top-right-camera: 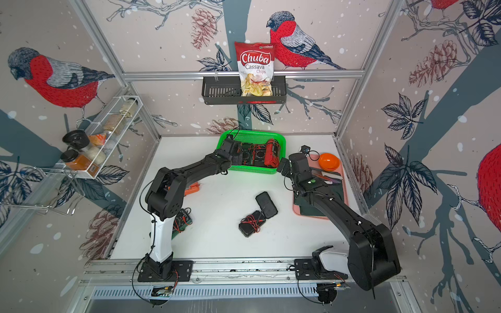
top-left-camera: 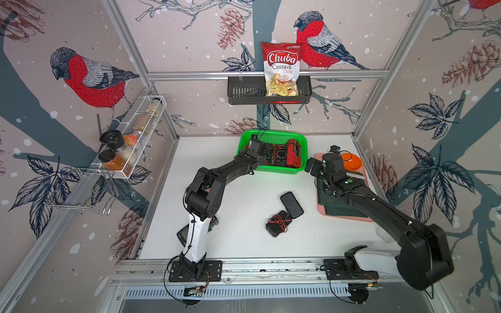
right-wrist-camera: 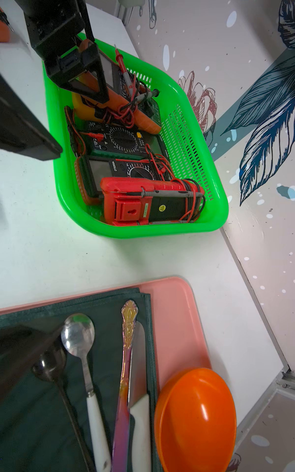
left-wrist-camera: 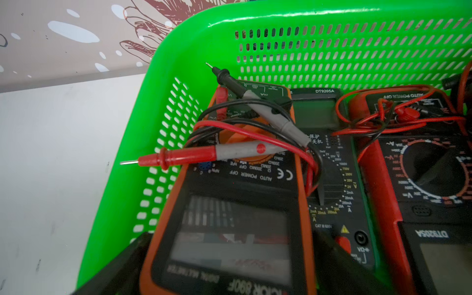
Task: Put the multimeter into the basket
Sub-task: Move the basket to the center of the board.
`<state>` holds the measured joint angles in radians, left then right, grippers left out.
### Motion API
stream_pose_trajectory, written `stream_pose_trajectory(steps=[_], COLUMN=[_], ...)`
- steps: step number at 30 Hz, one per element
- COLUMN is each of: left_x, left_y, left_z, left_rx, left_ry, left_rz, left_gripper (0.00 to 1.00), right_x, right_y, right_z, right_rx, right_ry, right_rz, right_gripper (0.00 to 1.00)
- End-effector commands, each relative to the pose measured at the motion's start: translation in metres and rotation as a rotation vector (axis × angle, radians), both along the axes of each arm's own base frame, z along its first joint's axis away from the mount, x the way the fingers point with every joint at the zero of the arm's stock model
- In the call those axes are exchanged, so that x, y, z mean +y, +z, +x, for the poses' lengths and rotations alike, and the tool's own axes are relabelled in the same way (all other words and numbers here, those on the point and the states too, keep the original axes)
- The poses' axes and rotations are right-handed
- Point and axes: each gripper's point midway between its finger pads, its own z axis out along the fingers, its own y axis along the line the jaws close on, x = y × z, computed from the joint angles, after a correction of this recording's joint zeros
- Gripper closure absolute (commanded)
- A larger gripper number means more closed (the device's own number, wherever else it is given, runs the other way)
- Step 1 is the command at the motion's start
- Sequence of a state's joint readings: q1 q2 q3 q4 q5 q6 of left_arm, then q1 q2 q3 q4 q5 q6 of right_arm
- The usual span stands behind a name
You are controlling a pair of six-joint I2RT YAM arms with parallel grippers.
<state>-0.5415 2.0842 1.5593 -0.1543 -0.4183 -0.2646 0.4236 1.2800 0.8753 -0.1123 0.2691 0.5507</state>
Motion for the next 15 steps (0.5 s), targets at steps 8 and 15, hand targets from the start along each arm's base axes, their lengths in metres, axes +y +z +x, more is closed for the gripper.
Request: stream_pose_trajectory(steps=[8, 15], left_x=[0.004, 0.007], left_y=[0.032, 0.031], left_z=[-0.007, -0.011], left_rx=[-0.015, -0.008], left_ry=[0.038, 0.050], left_rz=[-0.035, -0.034], left_gripper=[0.03, 0.30], right_x=[0.005, 0.003], right_y=[0.008, 0.007], right_z=[0.003, 0.002], right_rx=[-0.020, -0.011], right_ry=[0.016, 0.010], right_rz=[0.013, 0.008], right_gripper=[0.00, 0.00])
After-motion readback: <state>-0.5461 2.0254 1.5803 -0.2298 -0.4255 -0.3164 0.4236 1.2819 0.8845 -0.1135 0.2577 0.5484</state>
